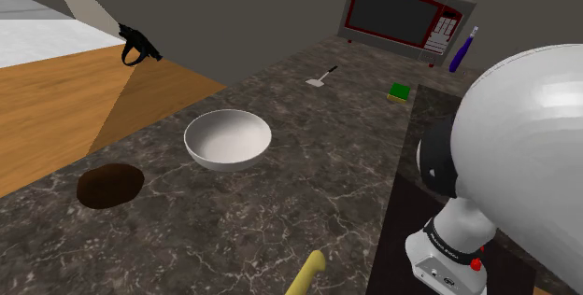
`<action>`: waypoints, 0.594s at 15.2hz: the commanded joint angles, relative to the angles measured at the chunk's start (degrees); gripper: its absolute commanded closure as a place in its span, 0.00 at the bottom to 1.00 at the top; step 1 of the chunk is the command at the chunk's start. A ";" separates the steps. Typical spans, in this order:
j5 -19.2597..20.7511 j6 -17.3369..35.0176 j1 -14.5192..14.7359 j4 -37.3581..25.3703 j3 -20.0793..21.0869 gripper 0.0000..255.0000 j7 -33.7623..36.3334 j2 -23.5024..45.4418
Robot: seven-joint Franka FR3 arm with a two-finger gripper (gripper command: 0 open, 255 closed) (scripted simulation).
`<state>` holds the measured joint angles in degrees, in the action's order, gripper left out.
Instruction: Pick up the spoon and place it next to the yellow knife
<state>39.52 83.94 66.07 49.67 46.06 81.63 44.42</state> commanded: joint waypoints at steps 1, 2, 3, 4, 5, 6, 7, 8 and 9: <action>0.30 0.63 0.55 0.09 -0.22 1.00 0.63 0.71; 0.18 1.59 -0.12 1.62 -0.05 1.00 1.02 0.43; 0.07 2.52 -0.73 3.04 0.09 1.00 1.39 0.20; -0.01 3.41 -1.30 4.36 0.21 1.00 1.73 0.00; -0.07 4.27 -1.81 5.61 0.31 1.00 2.06 -0.16; -0.11 5.11 -2.29 6.79 0.40 1.00 2.37 -0.29; -0.13 5.93 -2.74 7.90 0.46 1.00 2.67 -0.39; -0.14 6.72 -3.15 8.96 0.51 1.00 2.96 -0.47; -0.13 7.50 -3.53 9.96 0.55 1.00 3.24 -0.52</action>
<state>39.37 90.51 62.90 58.50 46.57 84.49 43.92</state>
